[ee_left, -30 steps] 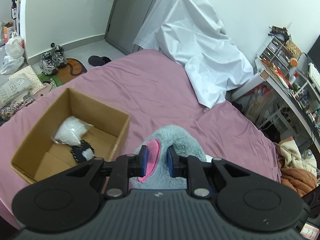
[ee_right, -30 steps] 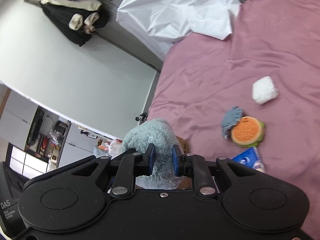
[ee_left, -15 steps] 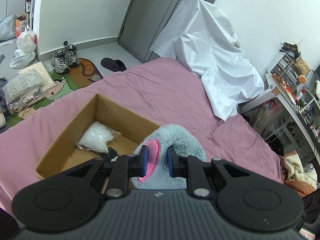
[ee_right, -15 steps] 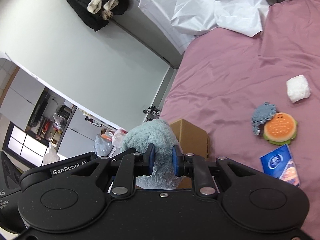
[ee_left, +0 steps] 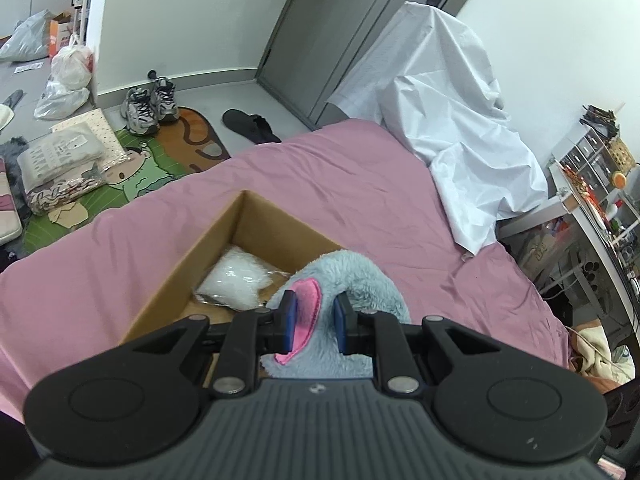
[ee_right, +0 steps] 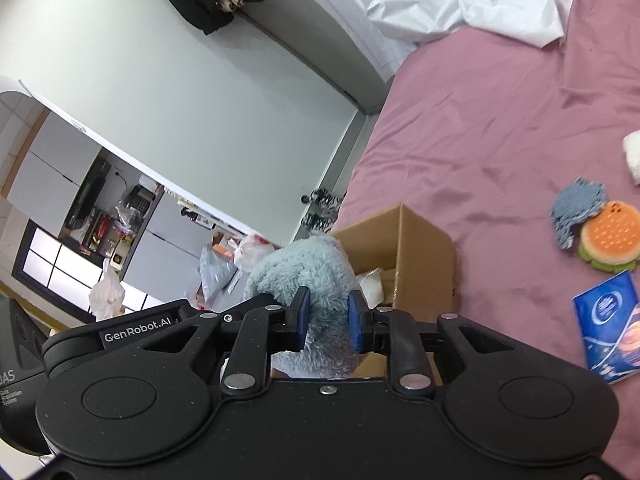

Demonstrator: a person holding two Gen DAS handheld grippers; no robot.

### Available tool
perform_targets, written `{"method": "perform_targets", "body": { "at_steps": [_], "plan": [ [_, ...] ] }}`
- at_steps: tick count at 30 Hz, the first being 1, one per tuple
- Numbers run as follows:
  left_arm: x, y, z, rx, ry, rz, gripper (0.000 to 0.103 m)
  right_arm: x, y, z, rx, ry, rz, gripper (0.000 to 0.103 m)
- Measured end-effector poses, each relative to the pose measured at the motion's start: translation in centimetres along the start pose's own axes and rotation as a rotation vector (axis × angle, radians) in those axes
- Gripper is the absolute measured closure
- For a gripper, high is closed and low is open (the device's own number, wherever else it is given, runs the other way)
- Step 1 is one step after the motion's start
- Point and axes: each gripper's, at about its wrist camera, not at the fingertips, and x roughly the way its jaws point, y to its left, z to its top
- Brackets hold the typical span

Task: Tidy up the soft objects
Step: 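Carry the grey plush into the box and open both tools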

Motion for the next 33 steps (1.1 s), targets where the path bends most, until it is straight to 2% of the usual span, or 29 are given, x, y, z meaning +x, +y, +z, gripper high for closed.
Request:
{"method": "perform_targets", "body": {
  "at_steps": [8,14,20,24,27,33],
  "plan": [
    [1.1,2.8,0.8,-0.036,0.016,0.058,0.084,0.3,0.5,-0.3,-0.008,0.019,-0.023,0.078],
    [1.5,3.7,1.0,-0.033,0.037,0.113,0.078,1.1,0.1,-0.5,-0.005,0.047,-0.064,0.078],
    [1.1,3.6,1.3,-0.020,0.033,0.154,0.052,1.1,0.2,-0.5,-0.009,0.054,-0.083,0.070],
    [0.7,3.1,1.2,0.008,0.031,0.172,0.035,0.8,0.3,-0.6,-0.017,0.059,-0.101,0.059],
    [0.4,2.6,1.0,0.034,0.028,0.173,0.027,0.4,0.5,-0.6,-0.030,0.071,-0.115,0.050],
    [-0.1,1.3,0.9,0.090,0.054,0.195,0.019,-0.5,1.0,-0.5,-0.072,0.093,-0.143,0.034]
  ]
}}
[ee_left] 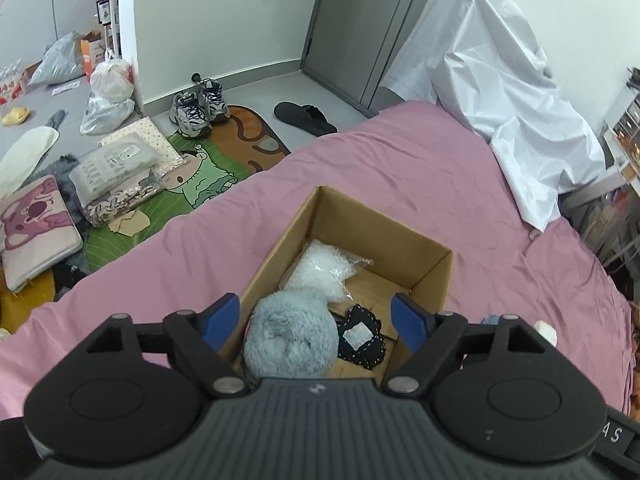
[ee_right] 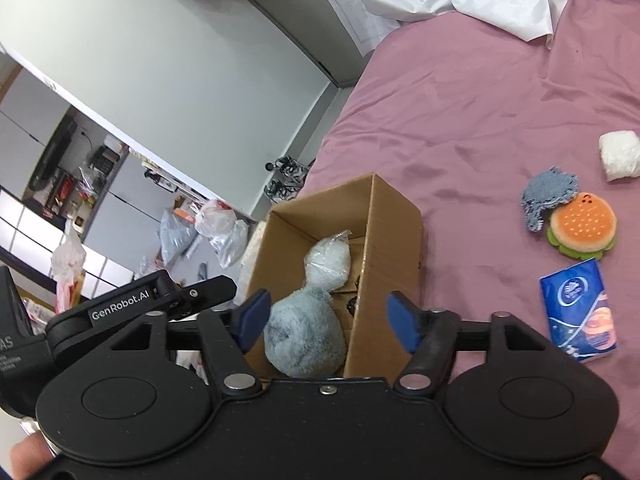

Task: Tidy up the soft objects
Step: 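Carry the grey plush into the box and open both tools, then move both tools back toward the blue tissue pack and burger toy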

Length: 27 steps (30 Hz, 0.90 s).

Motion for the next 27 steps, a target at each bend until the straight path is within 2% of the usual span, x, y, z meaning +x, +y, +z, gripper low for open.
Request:
{"method": "perform_targets", "body": {
  "at_steps": [2,5,8,12,19,27],
  "plan": [
    [-0.4,-0.3,0.0,0.010,0.005,0.001,0.016,-0.3,-0.1,0.1,-0.005,0.006,-0.007,0.032],
    [-0.9,-1.0,-0.3,0.035,0.008,0.009,0.013,-0.8,-0.3,0.2,-0.009,0.008,-0.019,0.023],
    [-1.3,-1.8,-0.6,0.060,0.020,0.012,0.013,-1.5,-0.5,0.4,-0.024,0.013,-0.049,0.021],
    [-1.9,-2.8,-1.1,0.086,0.020,0.012,0.012,-2.6,-0.9,0.6,-0.034,0.007,-0.063,0.013],
    [-2.8,-4.8,-1.8,0.128,0.019,0.009,0.012,-4.3,-1.7,1.0,-0.039,-0.018,-0.070,0.010],
    [-3.4,-6.8,-2.6,0.151,0.023,-0.003,0.012,-5.7,-3.0,0.9,-0.044,-0.031,-0.124,0.010]
  ]
}}
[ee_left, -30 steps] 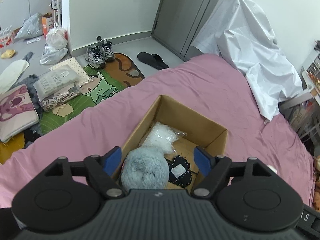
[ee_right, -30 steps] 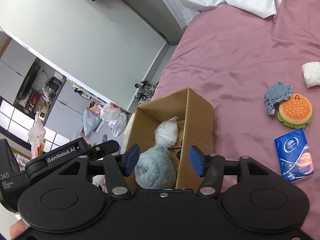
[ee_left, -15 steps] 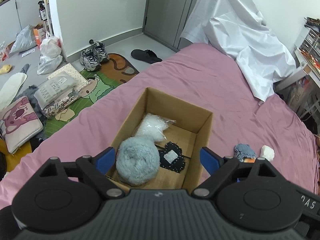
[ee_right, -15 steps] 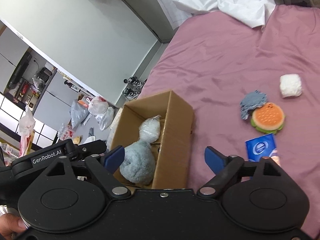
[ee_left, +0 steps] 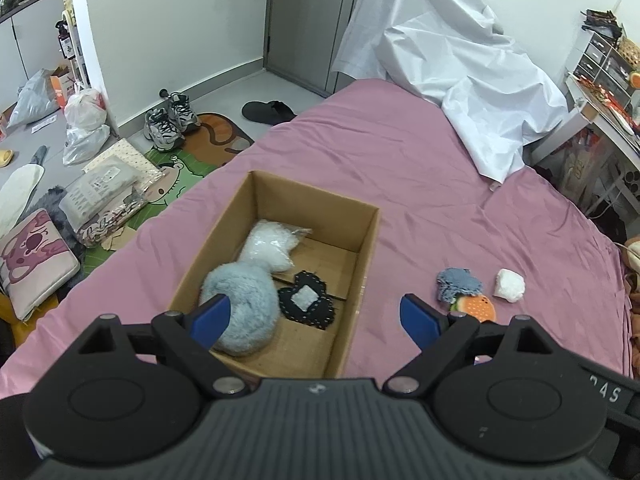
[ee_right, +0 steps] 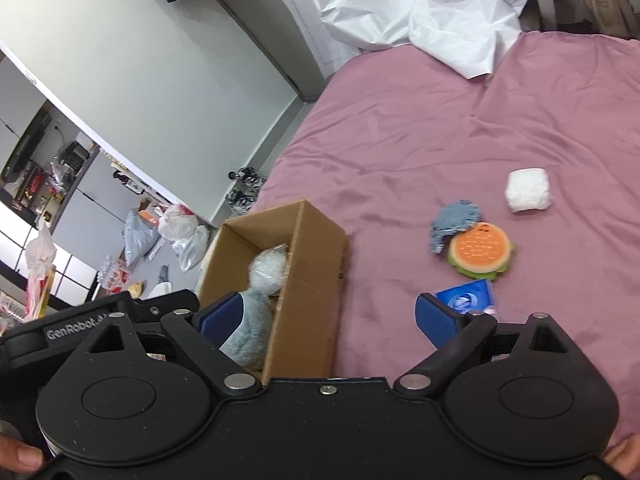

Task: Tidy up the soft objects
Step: 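Move both tools back toward the blue tissue pack and burger toy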

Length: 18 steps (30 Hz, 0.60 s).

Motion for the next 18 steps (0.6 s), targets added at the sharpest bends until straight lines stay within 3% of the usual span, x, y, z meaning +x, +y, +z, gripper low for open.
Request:
{"method": "perform_targets", "body": {
  "at_steps": [18],
  "plan": [
    [-0.6,-4.6,-0.3,0.096,-0.005,-0.038,0.012,-4.2,-4.0,1.2,-0.002,-0.058,-0.072,0.000]
  ]
}}
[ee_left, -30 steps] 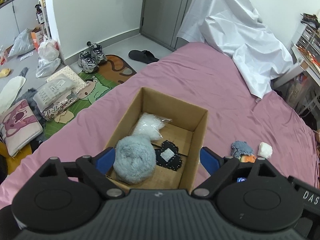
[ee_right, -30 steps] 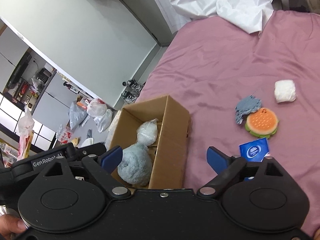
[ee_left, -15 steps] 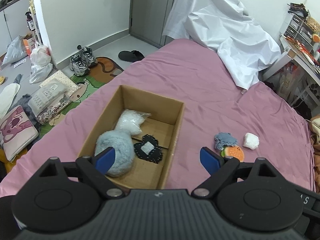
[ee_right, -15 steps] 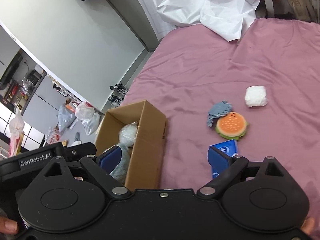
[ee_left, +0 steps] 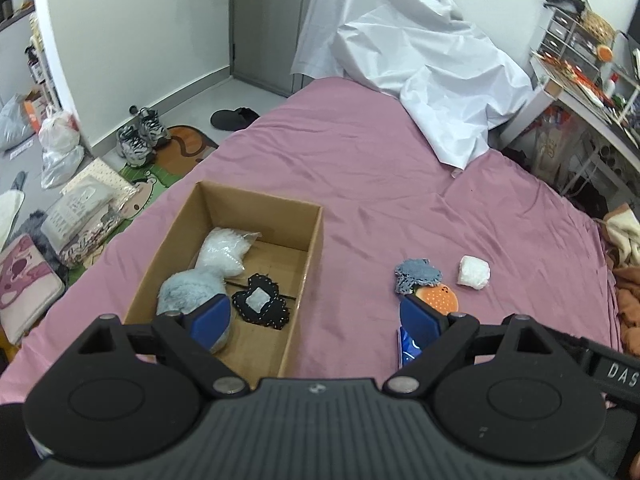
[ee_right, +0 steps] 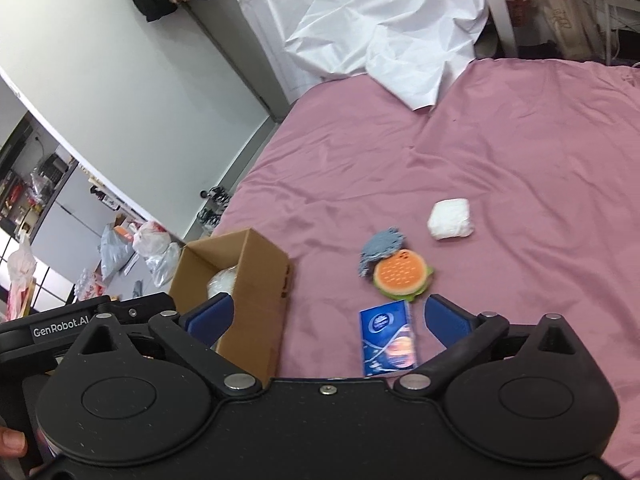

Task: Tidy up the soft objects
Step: 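Move both tools back toward the blue tissue pack and burger toy, then lower the right tool onto the blue tissue pack and close it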

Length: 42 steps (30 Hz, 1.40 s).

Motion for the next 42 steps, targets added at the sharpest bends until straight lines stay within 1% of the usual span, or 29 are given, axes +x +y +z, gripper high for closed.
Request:
{"method": "perform_targets", "body": {
  "at_steps": [5,9,12,14,17,20,22,25,27,29,31,34,36,39,42],
  "plan": [
    [0.5,-0.5,0.1,0.025,0.007,-0.002,0.012,-0.2,-0.9,0.2,0.012,-0.007,-0.017,0.000],
    [1.1,-0.7,0.2,0.016,0.017,-0.015,0.012,0.3,-1.2,0.1,0.011,0.001,-0.023,0.000],
    [1.6,-0.9,0.4,-0.003,0.023,-0.023,0.012,1.2,-2.1,-0.1,0.032,0.023,-0.017,0.000],
    [1.9,-1.1,0.5,-0.010,0.022,-0.033,0.012,2.2,-2.8,-0.1,0.058,0.057,-0.030,0.000],
    [2.5,-1.4,0.8,-0.029,0.031,-0.055,0.012,3.1,-3.3,-0.2,0.075,0.074,-0.046,0.001],
    [3.2,-1.9,1.1,-0.039,0.036,-0.078,0.012,3.6,-3.5,-0.4,0.080,0.087,-0.040,0.005],
    [3.7,-2.5,1.3,-0.026,0.032,-0.090,0.013,4.1,-3.8,-0.5,0.091,0.101,-0.045,0.007],
    [4.4,-3.3,1.5,-0.009,0.029,-0.111,0.014,5.1,-4.3,-0.7,0.113,0.129,-0.065,0.014],
    [4.9,-3.7,1.6,-0.005,0.035,-0.126,0.015,5.7,-4.5,-0.8,0.124,0.146,-0.068,0.020],
    [5.5,-4.1,1.7,-0.001,0.038,-0.141,0.015,6.4,-4.6,-0.8,0.131,0.162,-0.070,0.023],
    [6.1,-4.6,1.7,0.007,0.042,-0.148,0.017,7.1,-4.6,-0.7,0.126,0.179,-0.084,0.024],
    [7.1,-4.8,1.8,0.007,0.059,-0.161,0.023,8.4,-4.4,-0.7,0.119,0.206,-0.091,0.026],
    [7.7,-4.8,1.8,0.004,0.068,-0.167,0.029,9.3,-4.4,-0.8,0.113,0.229,-0.095,0.030],
    [8.7,-4.9,1.8,-0.001,0.088,-0.175,0.035,10.6,-4.4,-1.0,0.104,0.260,-0.107,0.031],
    [9.4,-5.0,1.9,-0.013,0.102,-0.185,0.035,11.6,-4.4,-1.2,0.105,0.280,-0.124,0.031]
  ]
}}
